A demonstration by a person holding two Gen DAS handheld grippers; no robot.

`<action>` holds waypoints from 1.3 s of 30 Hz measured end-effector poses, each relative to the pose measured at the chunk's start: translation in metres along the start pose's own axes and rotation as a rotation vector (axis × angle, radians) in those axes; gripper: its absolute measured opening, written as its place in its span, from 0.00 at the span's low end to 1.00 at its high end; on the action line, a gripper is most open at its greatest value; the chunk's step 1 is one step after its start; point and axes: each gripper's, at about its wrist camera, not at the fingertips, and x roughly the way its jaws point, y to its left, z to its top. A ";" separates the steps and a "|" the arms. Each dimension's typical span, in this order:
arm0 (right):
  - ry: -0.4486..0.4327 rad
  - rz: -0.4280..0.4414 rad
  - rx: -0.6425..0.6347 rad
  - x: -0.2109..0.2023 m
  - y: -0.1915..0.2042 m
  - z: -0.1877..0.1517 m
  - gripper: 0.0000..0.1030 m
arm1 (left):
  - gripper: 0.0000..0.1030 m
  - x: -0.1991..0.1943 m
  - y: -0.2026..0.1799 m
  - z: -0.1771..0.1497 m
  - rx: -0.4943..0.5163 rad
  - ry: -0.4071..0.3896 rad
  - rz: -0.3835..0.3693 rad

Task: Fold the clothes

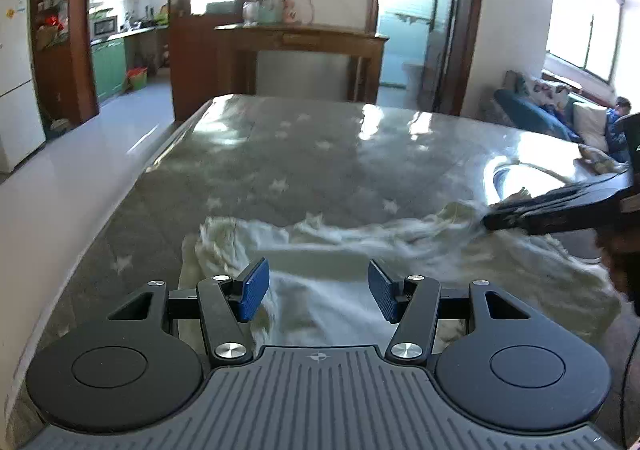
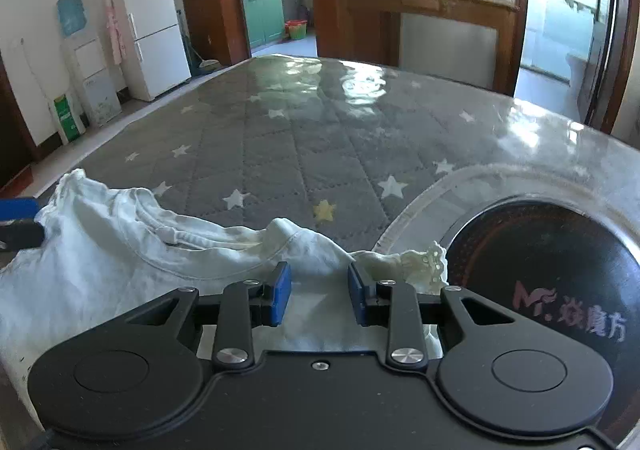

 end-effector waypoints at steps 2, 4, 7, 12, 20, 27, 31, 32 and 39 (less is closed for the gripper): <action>-0.002 0.018 -0.005 -0.010 0.004 -0.004 0.33 | 0.55 -0.004 -0.002 -0.006 -0.001 -0.001 0.025; -0.005 0.036 -0.009 -0.021 0.007 -0.009 0.33 | 0.55 -0.010 -0.006 -0.012 0.006 -0.007 0.046; -0.010 0.078 -0.012 -0.037 0.015 -0.021 0.35 | 0.55 -0.019 -0.014 -0.023 0.018 -0.019 0.074; -0.007 0.114 -0.038 -0.057 0.027 -0.049 0.36 | 0.55 -0.026 -0.014 -0.039 0.026 -0.020 0.123; -0.006 0.081 -0.023 -0.070 0.017 -0.075 0.36 | 0.55 -0.018 -0.004 -0.052 0.012 0.013 0.153; 0.006 0.067 -0.030 -0.076 0.017 -0.082 0.45 | 0.55 -0.024 0.004 -0.049 -0.012 0.017 0.126; -0.034 0.079 0.027 -0.081 0.008 -0.074 0.45 | 0.55 -0.033 0.008 -0.041 -0.022 -0.013 0.126; -0.051 0.082 0.049 -0.083 0.005 -0.070 0.46 | 0.55 -0.035 0.010 -0.038 -0.022 -0.026 0.129; -0.044 -0.039 0.151 -0.059 -0.024 -0.054 0.54 | 0.60 -0.029 0.031 -0.023 -0.050 -0.037 0.164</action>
